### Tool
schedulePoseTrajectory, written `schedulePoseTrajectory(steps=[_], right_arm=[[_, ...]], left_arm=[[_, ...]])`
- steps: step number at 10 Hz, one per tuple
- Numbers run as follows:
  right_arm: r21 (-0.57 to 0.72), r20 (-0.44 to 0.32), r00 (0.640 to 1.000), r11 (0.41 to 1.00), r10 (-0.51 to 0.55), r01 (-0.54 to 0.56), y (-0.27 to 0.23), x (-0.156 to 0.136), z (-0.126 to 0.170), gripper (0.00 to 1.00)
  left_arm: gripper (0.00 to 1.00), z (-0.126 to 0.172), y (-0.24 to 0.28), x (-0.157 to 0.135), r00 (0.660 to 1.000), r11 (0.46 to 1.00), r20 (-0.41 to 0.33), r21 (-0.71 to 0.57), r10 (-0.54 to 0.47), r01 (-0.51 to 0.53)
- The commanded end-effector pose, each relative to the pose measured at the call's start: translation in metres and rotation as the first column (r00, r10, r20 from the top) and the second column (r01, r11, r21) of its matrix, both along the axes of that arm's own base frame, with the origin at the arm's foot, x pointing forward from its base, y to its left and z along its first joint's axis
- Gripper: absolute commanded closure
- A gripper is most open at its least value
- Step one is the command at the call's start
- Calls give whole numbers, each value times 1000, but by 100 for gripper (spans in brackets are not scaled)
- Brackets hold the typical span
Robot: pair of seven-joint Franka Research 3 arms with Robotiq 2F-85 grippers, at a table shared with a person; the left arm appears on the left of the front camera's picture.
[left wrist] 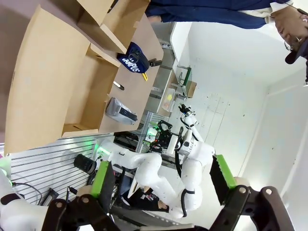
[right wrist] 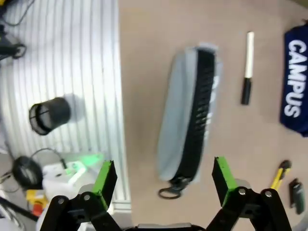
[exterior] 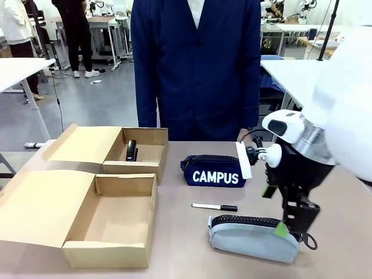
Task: Place items inside the box.
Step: Pick up a Pencil pouch or Stapler and place it inside the Mailer Box closest to the robot.
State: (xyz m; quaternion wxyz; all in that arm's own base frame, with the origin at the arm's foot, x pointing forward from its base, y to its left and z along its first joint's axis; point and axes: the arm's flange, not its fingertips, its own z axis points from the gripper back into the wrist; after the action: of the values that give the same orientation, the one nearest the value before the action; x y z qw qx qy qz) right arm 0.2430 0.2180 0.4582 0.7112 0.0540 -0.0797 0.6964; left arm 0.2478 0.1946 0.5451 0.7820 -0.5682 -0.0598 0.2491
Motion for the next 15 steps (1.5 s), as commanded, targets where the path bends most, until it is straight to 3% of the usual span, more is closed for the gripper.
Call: schedulePoseTrajectory(steps=[1,3,4,6,12,13,14,15], right_arm=[[21,-53,998,999,27,-26,-7,-1,-46,0],[-13,-99,995,1000,1,-2,1,5,-68,0],[-68,-48,998,997,-41,38,4,7,-82,0],[-65,-42,998,997,-42,39,13,8,-106,0],[-112,-77,992,990,-97,88,2,13,-127,0],[-120,-93,991,989,-96,85,-2,14,-127,59],[-112,-106,990,990,-97,85,-2,14,-126,59],[-115,-106,989,990,-99,87,-3,14,-127,100]], left_arm=[[0,1,2,-4,1000,1000,5,6,-15,15],[0,1,2,-4,1000,1000,5,6,-15,15],[0,1,2,-4,1000,1000,5,6,-15,15],[0,1,2,-4,1000,1000,5,6,-15,15],[0,1,2,-4,1000,1000,5,6,-15,15],[0,1,2,-4,1000,1000,5,6,-15,15],[0,1,2,-4,1000,1000,5,6,-15,15],[0,1,2,-4,1000,1000,5,6,-15,15]])
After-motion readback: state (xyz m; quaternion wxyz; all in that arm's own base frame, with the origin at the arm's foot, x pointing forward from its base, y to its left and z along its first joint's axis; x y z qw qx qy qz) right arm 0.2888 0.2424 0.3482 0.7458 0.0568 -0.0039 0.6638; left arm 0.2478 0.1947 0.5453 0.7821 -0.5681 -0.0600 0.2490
